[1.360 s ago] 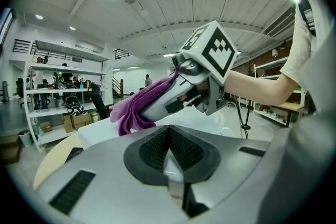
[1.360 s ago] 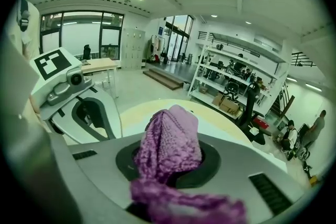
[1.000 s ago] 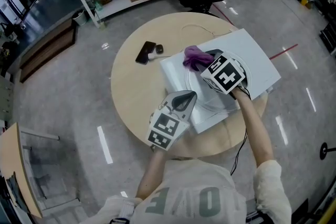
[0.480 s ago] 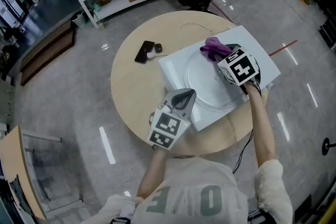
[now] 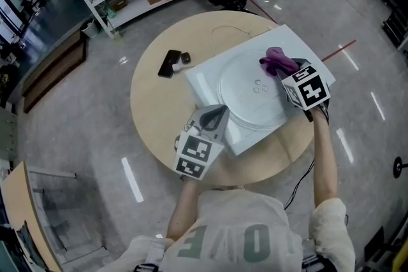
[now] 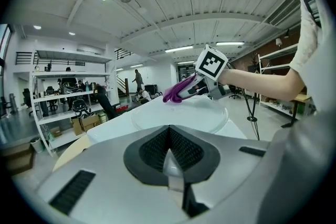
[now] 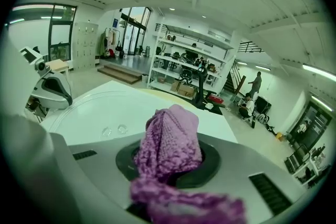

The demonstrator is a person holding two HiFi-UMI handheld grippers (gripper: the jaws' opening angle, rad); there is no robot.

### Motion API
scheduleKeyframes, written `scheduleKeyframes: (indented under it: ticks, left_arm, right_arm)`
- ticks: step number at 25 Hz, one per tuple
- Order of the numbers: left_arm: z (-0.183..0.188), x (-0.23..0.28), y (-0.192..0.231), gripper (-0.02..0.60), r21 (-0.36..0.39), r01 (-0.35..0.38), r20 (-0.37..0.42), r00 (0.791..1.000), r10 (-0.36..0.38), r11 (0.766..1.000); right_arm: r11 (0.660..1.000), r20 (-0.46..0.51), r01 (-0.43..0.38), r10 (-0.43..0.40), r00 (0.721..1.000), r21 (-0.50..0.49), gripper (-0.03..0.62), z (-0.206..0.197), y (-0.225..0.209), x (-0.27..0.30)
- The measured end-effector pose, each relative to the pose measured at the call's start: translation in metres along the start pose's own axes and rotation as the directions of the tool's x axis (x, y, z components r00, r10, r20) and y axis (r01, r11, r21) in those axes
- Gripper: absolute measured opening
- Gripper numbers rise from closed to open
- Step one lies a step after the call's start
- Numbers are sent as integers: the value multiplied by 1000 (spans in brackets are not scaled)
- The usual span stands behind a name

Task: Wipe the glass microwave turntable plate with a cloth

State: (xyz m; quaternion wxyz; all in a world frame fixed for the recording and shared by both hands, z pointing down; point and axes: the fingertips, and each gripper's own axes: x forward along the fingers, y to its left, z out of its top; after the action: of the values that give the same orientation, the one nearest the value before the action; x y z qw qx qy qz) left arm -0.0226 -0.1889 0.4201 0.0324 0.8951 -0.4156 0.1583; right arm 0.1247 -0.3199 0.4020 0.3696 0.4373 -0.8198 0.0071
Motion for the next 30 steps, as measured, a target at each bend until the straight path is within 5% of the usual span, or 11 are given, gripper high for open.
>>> scheduleKeyframes:
  ticks: [10, 23, 30]
  left_arm:
    - [0, -3, 2, 2, 24, -14, -23, 1000, 15, 1000]
    - [-5, -1, 7, 2, 31, -18, -39, 999, 19, 999]
    - [-3, -1, 8, 2, 43, -26, -40, 999, 27, 999]
  right_arm:
    - [999, 0, 31, -31, 1000, 34, 57, -29, 1, -41]
    - [999, 18, 19, -20, 1000, 30, 57, -54, 58, -93]
    - [990, 2, -132, 132, 991, -58, 57, -38, 119, -107]
